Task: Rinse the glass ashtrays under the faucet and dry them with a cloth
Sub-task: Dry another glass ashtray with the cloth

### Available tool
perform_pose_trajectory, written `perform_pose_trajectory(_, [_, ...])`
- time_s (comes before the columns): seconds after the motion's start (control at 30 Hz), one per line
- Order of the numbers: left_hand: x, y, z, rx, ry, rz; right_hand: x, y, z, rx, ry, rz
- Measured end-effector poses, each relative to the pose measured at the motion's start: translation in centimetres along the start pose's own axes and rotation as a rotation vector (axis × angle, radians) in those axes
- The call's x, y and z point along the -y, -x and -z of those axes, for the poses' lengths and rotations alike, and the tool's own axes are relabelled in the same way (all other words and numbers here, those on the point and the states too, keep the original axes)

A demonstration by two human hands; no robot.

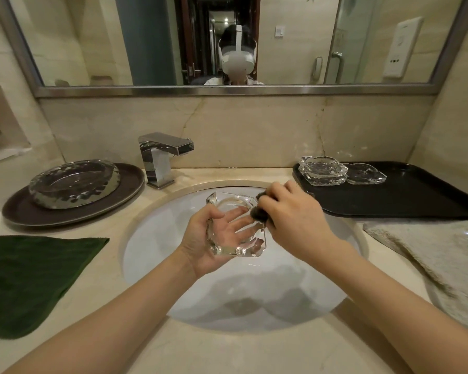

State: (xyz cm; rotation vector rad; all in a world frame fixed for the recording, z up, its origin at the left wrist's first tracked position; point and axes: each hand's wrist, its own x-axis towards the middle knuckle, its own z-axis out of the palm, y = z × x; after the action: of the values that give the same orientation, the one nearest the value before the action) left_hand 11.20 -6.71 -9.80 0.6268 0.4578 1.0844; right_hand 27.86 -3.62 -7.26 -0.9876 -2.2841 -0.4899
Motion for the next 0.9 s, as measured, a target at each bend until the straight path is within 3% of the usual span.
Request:
perform_pose_trajectory(0.1, [0.2, 0.0, -0.3, -0.069, -0.047, -0.024, -0.5, -0.2, 0.1, -0.134, -0.295, -0.372])
perform_pose_trajectory(0.17, [0.3, -0.1, -0.5, -0.109, -0.117, -0.039, -0.5, -0.6, 0.4, -0.191, -0.602, -0.488])
perform_pose_trajectory(0.23, [0.7, -0.2, -0.7, -0.144, -0.24, -0.07, 0.5, -1.1, 0.7, -0.201, -0.629, -0.366])
perform_pose_trajectory(0.33, [1.2, -0.3, -0.9, -0.197, -0.393, -0.104, 2.3, -0.8, -0.5, -0.018, -0.396, -0.055])
perform_pose_trajectory(0.43, [1.5, -0.1, -1.0, -0.203, -0.475, -0.126, 1.9, -0.9, -1.0, 0.089, -0.321, -0.045])
perform_pose_trajectory(0.67, [1.0, -0.2, -1.2, -0.301, -0.427, -0.289, 1.2, -0.7, -0.8, 0.046, -0.654, -0.481])
perform_pose_trajectory(0.77, [0.6, -0.1, -1.4, -0.335, -0.381, -0.348, 1.6, -0.7, -1.0, 0.033, -0.988, -0.756])
perform_pose_trajectory(0.9, [-0.4, 0.0, -1.2, -0.385, -0.344, -0.442, 2.8, 0.1, -1.1, 0.15, -1.471, -1.099])
